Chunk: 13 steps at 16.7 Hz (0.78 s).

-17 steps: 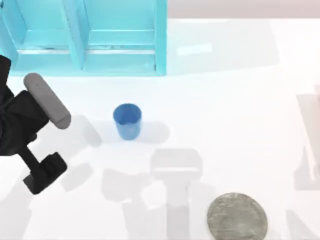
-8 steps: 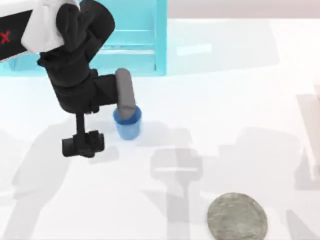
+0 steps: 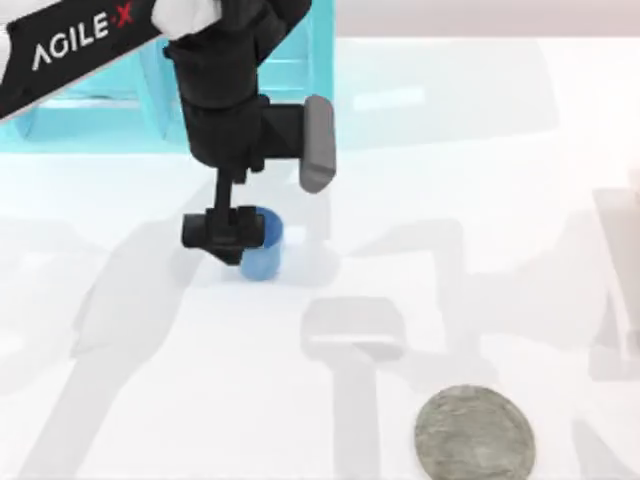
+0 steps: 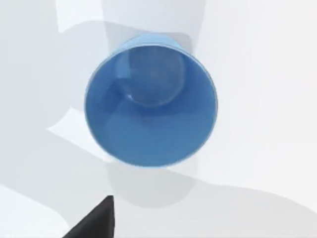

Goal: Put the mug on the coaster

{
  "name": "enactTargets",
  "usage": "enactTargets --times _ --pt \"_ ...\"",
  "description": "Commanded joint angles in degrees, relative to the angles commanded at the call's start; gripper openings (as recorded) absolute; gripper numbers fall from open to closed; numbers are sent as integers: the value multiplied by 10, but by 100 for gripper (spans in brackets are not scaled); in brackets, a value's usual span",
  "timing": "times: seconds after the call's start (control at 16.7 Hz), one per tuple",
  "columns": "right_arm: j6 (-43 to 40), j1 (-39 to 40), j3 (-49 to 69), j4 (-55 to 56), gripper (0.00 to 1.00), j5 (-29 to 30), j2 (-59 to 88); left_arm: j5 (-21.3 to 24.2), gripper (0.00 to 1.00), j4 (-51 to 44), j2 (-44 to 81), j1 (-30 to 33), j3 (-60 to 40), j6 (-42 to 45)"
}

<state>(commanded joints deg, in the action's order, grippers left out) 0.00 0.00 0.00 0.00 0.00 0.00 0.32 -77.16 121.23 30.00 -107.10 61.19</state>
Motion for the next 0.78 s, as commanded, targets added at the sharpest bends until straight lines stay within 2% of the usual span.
enactTargets --times 0.24,0.6,0.78 --pt "0 0 0 0 100 0 0 -2 100 -17 13 6 -43 -1" --pt "0 0 0 0 100 0 0 -2 100 -14 11 3 -40 -1" --pt "0 0 0 0 100 0 0 -2 100 26 18 4 -4 0"
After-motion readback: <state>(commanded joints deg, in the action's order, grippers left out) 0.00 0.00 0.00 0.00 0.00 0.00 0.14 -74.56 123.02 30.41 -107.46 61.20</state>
